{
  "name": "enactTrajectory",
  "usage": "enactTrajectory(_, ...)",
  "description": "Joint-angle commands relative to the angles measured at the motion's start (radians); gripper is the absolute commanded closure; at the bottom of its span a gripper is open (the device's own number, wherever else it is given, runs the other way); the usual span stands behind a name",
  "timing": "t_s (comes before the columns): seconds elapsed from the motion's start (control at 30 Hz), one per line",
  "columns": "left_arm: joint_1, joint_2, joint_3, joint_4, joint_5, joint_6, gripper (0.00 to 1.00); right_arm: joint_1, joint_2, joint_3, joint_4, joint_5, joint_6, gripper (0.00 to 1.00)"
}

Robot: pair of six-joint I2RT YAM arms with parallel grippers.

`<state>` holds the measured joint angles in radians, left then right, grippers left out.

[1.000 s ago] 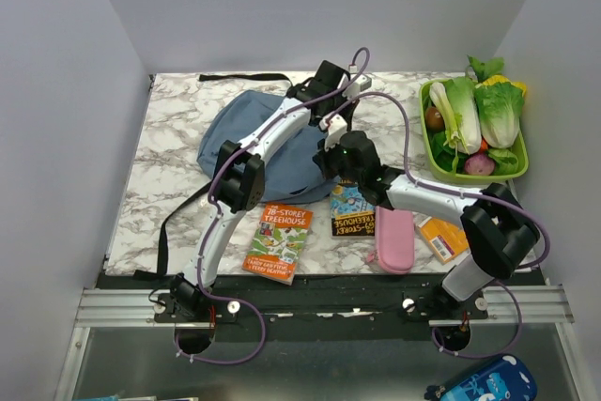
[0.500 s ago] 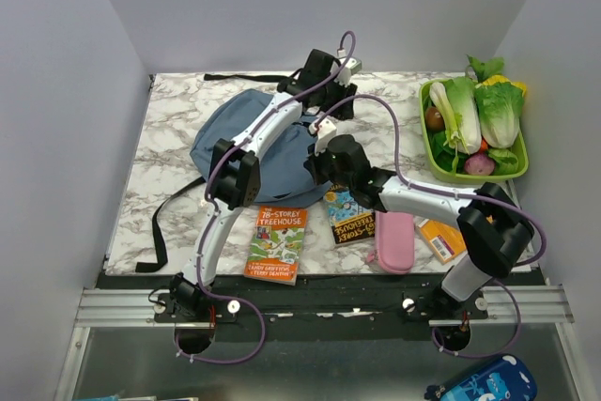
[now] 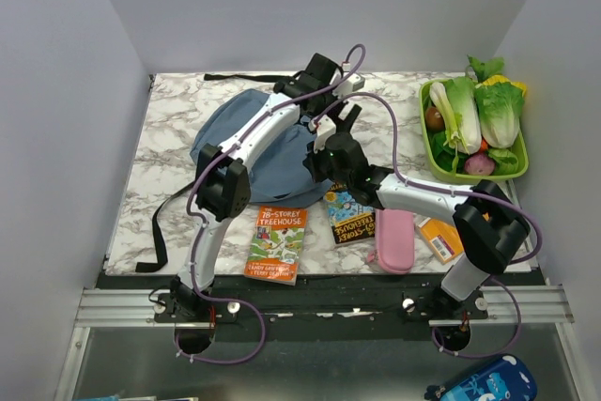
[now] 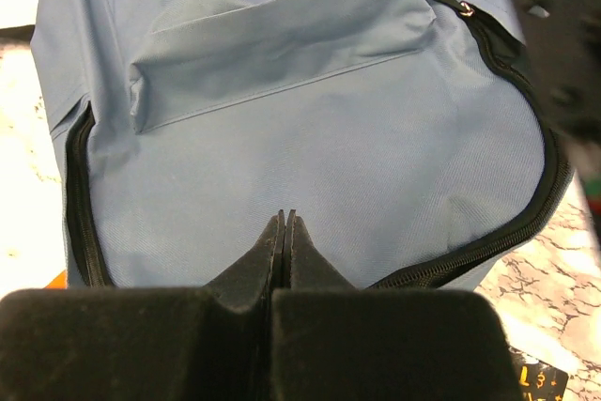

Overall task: Pack the student bag
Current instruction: Unzip the student bag at the center of the board.

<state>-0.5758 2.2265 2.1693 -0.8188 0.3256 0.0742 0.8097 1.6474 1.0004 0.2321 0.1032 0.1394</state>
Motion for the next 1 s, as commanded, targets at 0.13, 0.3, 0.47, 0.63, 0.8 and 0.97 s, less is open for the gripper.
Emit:
enactTrajectory(0.13, -0.041, 0.122, 0.175, -0.223, -0.046, -0.071, 0.01, -0.001, 0.002, 0.02, -0.011, -0.002, 0.002, 0.99)
enactTrajectory(0.3, -0.041, 0.09, 0.083, -0.188, -0.097, -0.099, 0.01, -0.001, -0.001, 0.017, -0.004, 0.003, 0.002, 0.99)
enactTrajectory(0.47, -0.042, 0.061, 0.004, -0.148, -0.125, -0.099, 0.01, -0.001, 0.003, 0.017, 0.004, 0.007, 0.002, 0.99)
enactTrajectory(0.63, -0.047, 0.076, -0.017, -0.154, -0.132, -0.09, 0.01, 0.0, 0.008, 0.02, 0.012, 0.01, 0.003, 0.99)
enactTrajectory(0.8, -0.048, 0.078, -0.037, -0.125, -0.131, -0.08, 0.07, -0.001, 0.009, 0.02, 0.015, 0.007, 0.003, 0.99)
enactTrajectory(0.97, -0.048, 0.116, 0.026, -0.146, -0.094, -0.08, 0.86, -0.001, 0.014, 0.026, 0.015, 0.004, 0.003, 0.99)
